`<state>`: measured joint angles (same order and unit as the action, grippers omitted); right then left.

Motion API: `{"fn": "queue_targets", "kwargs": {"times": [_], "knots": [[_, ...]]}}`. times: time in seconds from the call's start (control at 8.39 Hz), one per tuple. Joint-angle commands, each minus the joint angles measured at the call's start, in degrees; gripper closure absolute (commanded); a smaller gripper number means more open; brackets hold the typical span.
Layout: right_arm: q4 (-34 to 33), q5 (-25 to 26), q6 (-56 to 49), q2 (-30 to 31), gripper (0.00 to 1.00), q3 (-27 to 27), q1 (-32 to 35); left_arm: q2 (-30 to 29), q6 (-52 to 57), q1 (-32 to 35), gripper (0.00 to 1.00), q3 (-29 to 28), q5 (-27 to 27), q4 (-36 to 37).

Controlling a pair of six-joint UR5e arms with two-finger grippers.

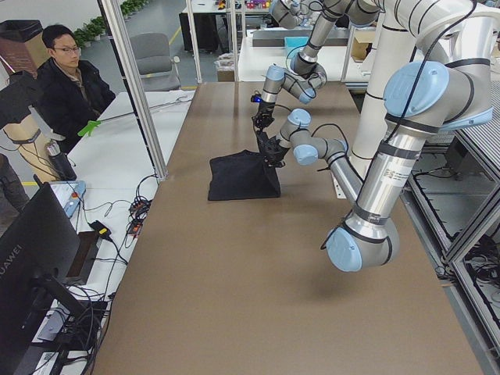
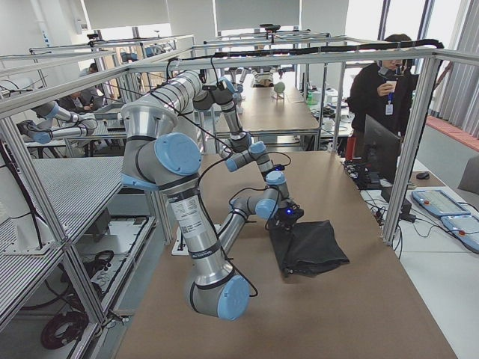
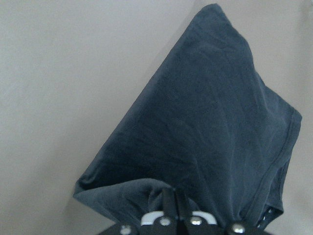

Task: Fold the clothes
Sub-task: 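Lift the near edge with both grippers and fold it toward the collar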

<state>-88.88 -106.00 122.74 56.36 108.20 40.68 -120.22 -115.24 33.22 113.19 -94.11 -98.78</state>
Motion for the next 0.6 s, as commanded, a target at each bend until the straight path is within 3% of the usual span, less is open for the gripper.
{"fn": "queue_targets", "kwargs": {"times": [0.0, 0.12, 0.36, 0.48], "knots": [[5.6, -0.44, -7.33, -7.63, 1.0, -16.02, 4.92, -5.53, 3.43, 5.61, 1.0, -11.2, -2.65, -1.58], [9.82, -0.44, -7.51, -9.84, 1.0, -22.09, 5.02, -6.77, 3.96, 6.93, 1.0, -16.11, -2.83, -4.99], [19.05, -0.35, -10.74, -12.57, 1.0, -32.3, 6.07, -13.51, 5.1, 9.13, 0.99, -33.91, -2.83, -15.77], [21.79, -0.26, -13.46, -15.11, 0.52, -37.92, 7.3, -16.59, 6.76, 10.53, 0.76, -42.01, -2.83, -21.57]]}}
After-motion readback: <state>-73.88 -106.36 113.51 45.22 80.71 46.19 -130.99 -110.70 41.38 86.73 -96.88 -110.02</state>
